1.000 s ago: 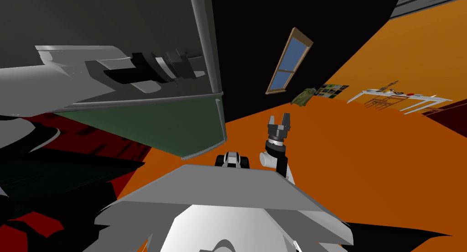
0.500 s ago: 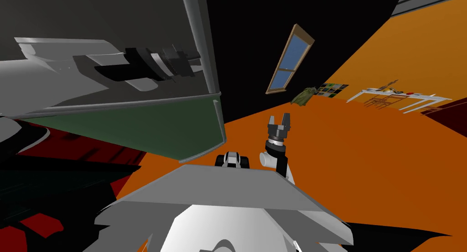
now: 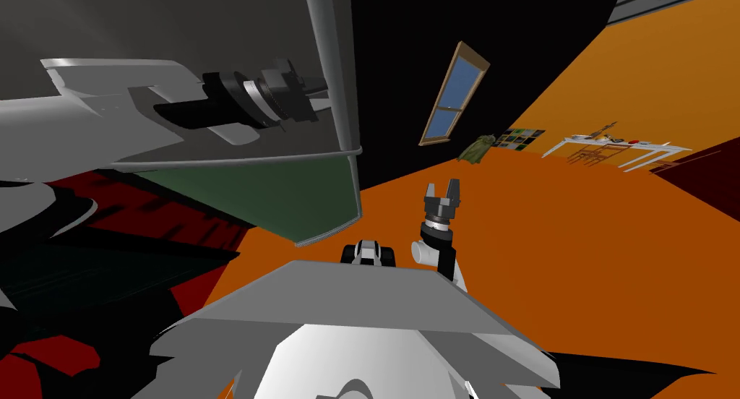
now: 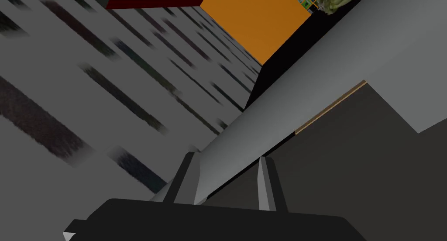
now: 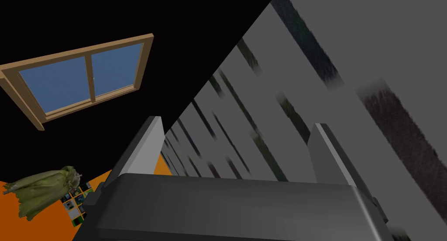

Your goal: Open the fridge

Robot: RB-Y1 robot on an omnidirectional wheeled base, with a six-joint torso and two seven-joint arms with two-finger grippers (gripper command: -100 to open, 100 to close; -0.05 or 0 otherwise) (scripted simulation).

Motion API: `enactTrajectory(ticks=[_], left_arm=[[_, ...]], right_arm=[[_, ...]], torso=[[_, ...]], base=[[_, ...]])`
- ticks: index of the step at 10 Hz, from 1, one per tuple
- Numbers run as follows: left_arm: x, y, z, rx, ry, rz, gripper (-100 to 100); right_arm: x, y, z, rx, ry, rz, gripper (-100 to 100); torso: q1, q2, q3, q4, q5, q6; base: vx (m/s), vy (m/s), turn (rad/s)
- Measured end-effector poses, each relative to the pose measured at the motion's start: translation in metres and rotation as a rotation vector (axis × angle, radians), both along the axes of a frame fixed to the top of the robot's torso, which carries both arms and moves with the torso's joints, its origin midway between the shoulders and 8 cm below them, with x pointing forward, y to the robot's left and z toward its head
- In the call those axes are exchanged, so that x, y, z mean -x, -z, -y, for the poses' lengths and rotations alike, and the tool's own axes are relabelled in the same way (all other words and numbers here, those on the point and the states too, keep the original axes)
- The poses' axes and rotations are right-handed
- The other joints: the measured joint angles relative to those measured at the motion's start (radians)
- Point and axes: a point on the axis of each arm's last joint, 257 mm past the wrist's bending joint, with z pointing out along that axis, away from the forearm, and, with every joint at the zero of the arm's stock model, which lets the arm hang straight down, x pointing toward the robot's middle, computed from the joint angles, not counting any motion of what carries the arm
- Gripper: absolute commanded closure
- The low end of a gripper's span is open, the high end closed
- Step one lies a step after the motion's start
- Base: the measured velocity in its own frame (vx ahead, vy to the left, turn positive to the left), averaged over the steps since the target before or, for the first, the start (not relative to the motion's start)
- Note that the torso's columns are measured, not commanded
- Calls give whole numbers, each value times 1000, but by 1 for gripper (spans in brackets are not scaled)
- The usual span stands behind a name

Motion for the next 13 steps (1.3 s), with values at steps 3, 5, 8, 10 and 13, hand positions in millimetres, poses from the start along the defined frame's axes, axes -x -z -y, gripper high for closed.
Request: enactTrajectory(ticks=[3,5,8,10,13], left_arm=[[23,-1,28,-7,102,2,100],[32,4,33,-11,125,-1,100],[52,1,53,-5,203,0,100],[78,3,67,-6,280,-3,100],[111,1,88,-9,393,-7,100]], right_arm=[[0,0,0,0,0,0,0],[0,0,0,0,0,0,0],[0,0,0,0,0,0,0],[0,0,0,0,0,0,0],[0,0,0,0,0,0,0]], torso=[[-3,1,-1,1,-1,3],[-6,-6,-5,-2,-1,3],[2,1,1,-2,3,5],[2,-2,-3,-2,3,3],[1,0,-3,1,2,3]], base=[[-197,64,-6],[-68,43,-15],[-217,168,-46],[-236,183,-36],[-236,177,-35]])
